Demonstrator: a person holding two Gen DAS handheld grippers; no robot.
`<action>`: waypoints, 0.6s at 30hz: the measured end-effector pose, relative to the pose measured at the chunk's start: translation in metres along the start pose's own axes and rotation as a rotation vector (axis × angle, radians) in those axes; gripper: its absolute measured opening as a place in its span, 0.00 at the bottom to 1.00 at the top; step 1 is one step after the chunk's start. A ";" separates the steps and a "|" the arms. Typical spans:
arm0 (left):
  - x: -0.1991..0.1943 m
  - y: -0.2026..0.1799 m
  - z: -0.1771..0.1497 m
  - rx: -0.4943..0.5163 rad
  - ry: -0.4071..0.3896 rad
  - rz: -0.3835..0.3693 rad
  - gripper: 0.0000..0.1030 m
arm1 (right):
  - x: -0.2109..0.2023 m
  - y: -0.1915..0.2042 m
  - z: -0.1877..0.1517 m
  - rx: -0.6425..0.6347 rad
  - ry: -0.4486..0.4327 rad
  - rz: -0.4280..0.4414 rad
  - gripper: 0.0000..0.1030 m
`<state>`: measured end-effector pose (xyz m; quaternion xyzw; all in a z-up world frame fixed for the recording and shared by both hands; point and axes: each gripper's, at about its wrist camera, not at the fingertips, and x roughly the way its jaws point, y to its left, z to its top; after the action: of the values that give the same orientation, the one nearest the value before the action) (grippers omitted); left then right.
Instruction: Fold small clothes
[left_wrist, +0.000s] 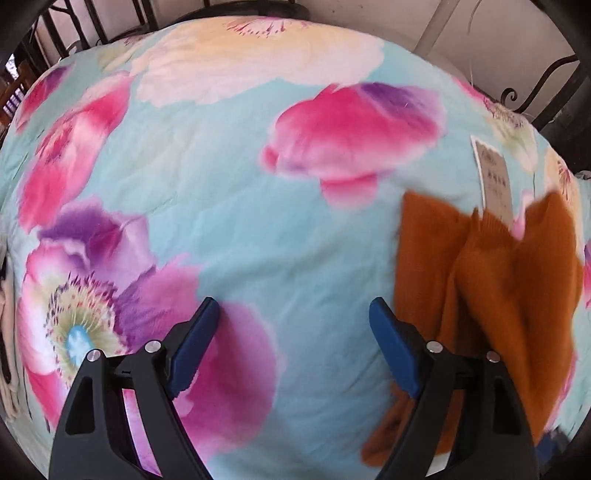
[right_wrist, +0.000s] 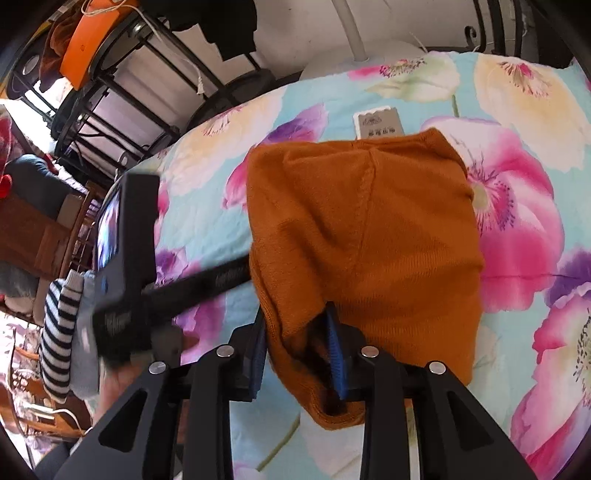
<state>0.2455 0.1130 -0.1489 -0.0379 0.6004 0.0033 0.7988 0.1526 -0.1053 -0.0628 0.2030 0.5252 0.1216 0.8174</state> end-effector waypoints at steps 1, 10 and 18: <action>0.001 -0.006 0.003 0.018 -0.006 0.006 0.79 | -0.001 -0.001 -0.001 -0.004 -0.001 0.007 0.32; 0.003 -0.019 0.025 -0.036 -0.033 -0.060 0.78 | -0.013 -0.010 -0.004 -0.034 -0.003 0.053 0.40; -0.006 -0.015 0.029 -0.036 -0.090 -0.066 0.78 | 0.012 -0.012 -0.002 -0.006 0.014 0.125 0.56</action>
<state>0.2725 0.1004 -0.1339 -0.0716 0.5620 -0.0106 0.8240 0.1561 -0.1105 -0.0786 0.2322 0.5169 0.1753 0.8051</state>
